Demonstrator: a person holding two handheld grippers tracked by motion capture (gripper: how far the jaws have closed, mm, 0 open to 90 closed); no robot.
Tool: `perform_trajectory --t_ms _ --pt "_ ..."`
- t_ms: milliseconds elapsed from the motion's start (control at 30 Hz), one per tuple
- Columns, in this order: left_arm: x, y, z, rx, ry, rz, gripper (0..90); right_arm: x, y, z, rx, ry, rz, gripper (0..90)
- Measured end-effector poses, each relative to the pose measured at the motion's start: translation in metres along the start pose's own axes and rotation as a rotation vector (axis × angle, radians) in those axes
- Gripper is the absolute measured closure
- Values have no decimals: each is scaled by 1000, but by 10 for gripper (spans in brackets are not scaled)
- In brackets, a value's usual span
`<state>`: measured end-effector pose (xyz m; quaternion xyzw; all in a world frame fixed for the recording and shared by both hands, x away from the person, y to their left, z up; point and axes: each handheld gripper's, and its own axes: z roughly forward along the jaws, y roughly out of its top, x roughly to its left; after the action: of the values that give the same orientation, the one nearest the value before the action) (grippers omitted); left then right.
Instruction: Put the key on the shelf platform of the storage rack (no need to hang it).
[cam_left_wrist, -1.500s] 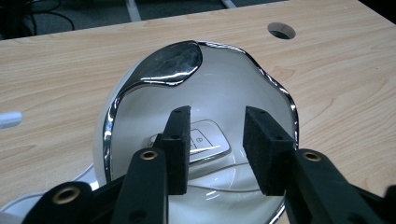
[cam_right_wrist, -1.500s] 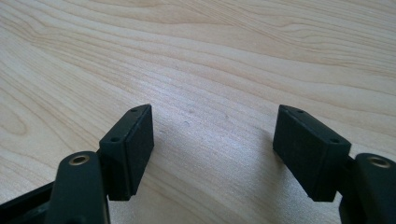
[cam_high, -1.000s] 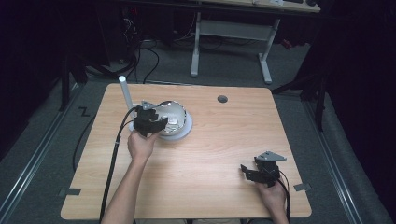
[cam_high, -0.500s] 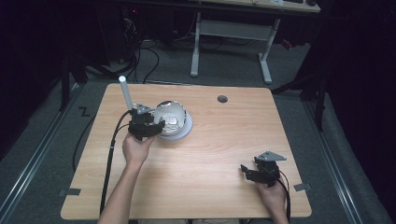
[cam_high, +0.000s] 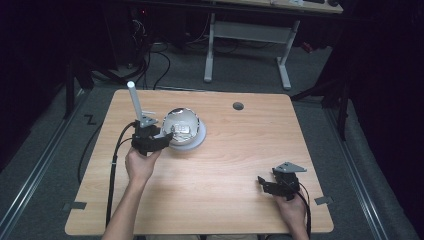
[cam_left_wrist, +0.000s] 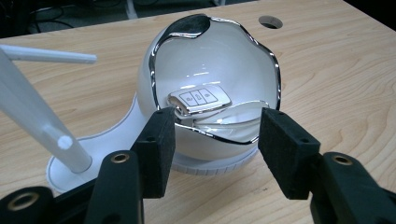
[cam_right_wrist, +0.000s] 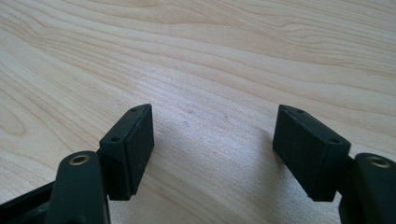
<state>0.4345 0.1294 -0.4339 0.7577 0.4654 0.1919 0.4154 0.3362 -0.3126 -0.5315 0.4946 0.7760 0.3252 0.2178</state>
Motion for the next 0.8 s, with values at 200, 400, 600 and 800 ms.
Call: perform_trajectory --t_ms 200,400,600,800 --pt "-2 -5 -8 -3 6 7 469 0 0 0 0 0 0 296" --pt "0 -12 -14 -3 3 -4 467 0 0 0 0 0 0 296" --pt "-2 -15 -21 -16 -6 -1 465 0 0 0 0 -1 0 296" --pt "-2 -19 -27 -16 -9 -1 463 0 0 0 0 -1 0 296"
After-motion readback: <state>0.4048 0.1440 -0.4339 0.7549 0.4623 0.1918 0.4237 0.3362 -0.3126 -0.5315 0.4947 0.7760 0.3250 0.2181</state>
